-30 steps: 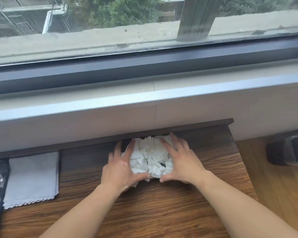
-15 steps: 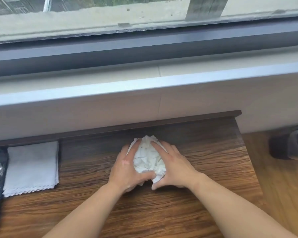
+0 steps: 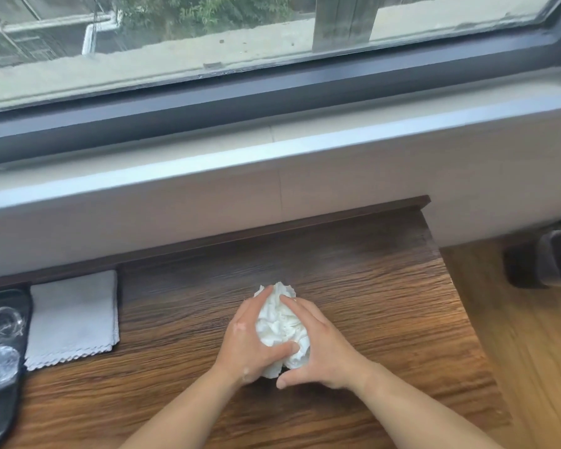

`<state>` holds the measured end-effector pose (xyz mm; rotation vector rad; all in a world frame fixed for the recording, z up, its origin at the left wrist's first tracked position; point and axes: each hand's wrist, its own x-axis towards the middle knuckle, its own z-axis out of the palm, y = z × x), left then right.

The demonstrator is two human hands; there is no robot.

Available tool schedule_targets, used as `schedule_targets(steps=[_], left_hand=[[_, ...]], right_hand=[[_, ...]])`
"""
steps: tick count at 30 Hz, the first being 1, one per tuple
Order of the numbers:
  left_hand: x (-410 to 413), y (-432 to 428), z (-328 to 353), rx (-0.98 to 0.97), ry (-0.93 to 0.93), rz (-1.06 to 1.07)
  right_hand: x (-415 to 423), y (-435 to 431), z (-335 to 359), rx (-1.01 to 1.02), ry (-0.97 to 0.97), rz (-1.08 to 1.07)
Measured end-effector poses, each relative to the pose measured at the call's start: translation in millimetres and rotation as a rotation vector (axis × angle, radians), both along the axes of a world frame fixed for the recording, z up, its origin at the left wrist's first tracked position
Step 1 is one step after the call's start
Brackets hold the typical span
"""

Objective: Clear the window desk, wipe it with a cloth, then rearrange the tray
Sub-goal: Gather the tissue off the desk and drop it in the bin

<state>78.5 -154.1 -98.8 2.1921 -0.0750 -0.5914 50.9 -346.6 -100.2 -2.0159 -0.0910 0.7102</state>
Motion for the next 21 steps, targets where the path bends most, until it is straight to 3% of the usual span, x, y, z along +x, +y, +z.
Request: schedule_targets(steps=[7, 21], left_hand=[[-34.4, -22.5, 34.4, -0.045, -0.059, -0.013], [-47.8, -44.1, 86.0, -0.137, -0.177, -0.261]], right_hand=[[-37.0, -12.0, 30.0, -0.023, -0.136, -0.076], [-96.2, -16.9, 89.1, -0.132, -0.283, -0.353]])
